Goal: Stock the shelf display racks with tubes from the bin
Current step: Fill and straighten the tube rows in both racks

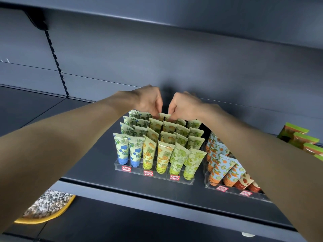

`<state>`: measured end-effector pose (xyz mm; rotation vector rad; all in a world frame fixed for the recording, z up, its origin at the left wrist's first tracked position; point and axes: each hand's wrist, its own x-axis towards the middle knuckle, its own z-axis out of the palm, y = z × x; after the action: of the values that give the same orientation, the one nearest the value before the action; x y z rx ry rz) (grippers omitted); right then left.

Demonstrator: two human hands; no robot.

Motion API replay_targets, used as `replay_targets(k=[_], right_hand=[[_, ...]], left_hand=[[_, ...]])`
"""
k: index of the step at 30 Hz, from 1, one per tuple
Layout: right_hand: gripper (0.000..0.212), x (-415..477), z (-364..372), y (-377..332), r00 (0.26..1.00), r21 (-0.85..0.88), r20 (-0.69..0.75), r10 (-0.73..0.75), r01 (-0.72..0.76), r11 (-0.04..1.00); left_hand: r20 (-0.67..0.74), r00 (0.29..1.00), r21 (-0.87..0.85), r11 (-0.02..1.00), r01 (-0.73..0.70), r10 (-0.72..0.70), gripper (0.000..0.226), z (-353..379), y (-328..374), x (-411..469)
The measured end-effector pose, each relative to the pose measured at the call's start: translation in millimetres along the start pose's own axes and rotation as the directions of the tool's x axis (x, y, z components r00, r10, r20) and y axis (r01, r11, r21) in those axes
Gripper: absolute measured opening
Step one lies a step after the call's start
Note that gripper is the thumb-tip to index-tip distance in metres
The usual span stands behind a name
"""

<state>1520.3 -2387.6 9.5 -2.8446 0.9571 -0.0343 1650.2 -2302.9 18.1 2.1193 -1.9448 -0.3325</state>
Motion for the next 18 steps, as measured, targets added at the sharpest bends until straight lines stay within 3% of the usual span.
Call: replay_targets(k=[10,18], right_hand=[[0.023,0.1,4.4,4.2,1.0,0.02,-0.016,0.017,-0.017,1.0],[0.003,-7.7,-1.2,3.4,0.999,0.055,-0.02,-0.031,0.032,0.998]], left_hand=[[0.022,1.0,-0.037,0.999,-0.018,0.018,0.008,2.6,-1.5,3.0],[0.057,0.998,-0.068,0.997,-0.019,0.023,0.006,2.6,-2.6,3.0]])
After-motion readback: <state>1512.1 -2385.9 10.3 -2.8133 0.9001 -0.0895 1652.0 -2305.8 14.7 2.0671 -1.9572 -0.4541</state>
